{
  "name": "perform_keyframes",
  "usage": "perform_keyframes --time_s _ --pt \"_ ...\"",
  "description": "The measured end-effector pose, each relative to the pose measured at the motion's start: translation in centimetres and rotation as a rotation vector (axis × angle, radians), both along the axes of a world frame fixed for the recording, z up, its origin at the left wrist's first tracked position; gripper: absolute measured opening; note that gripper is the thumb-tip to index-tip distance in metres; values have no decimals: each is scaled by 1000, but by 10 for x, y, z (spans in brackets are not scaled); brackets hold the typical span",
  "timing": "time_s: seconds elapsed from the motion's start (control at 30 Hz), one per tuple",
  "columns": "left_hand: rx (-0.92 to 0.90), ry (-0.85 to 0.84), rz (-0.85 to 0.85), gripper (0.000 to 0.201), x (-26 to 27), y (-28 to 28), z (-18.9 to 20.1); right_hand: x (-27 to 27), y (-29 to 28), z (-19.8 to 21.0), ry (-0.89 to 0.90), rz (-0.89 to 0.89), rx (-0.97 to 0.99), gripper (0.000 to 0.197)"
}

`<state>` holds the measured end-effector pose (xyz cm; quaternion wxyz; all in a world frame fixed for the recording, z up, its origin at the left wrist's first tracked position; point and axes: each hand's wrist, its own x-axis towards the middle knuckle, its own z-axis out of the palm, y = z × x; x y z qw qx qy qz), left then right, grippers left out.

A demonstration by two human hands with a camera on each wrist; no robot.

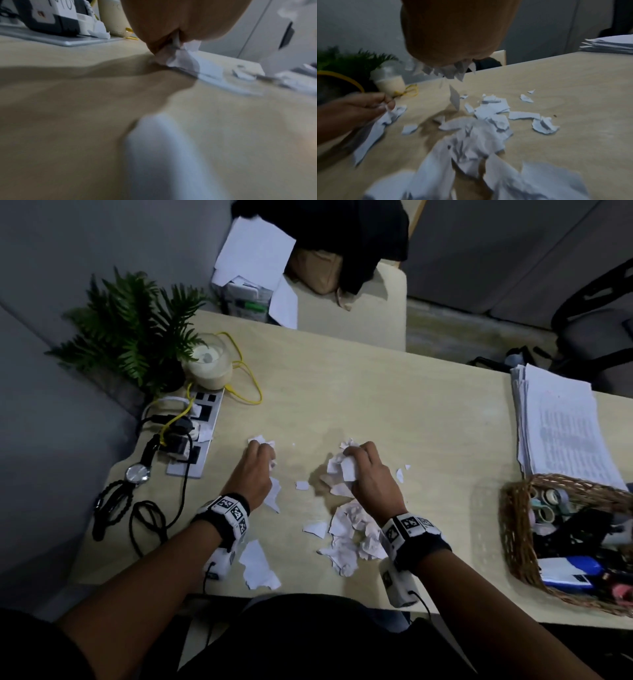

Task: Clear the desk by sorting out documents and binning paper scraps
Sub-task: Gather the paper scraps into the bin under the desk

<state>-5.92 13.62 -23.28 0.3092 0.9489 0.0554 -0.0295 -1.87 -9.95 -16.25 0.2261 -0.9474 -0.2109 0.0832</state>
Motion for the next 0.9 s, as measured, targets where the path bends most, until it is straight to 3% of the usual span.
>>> perform_keyframes --time_s 0.1,0.23,0.37,0.47,0.63,0.73,0.9 --pt "-133 -51 104 14 13 -12 13 8 -13 6 -20 -219 266 28" --pt "-336 -16 301 47 31 -42 36 13 -25 23 118 -650 448 32" --pt "-397 107 134 31 42 -81 46 10 -49 19 253 -821 496 24" --pt "-367 170 48 33 49 -118 56 1 -77 19 276 -926 572 31" --pt "-405 124 -62 32 58 -211 87 -28 -144 32 397 -1062 915 31" --pt "-446 105 -254 36 53 -291 101 -60 -204 45 335 -1172 1052 26" --pt "-499 125 -647 36 12 -442 110 -134 -327 36 18 -1498 1211 32"
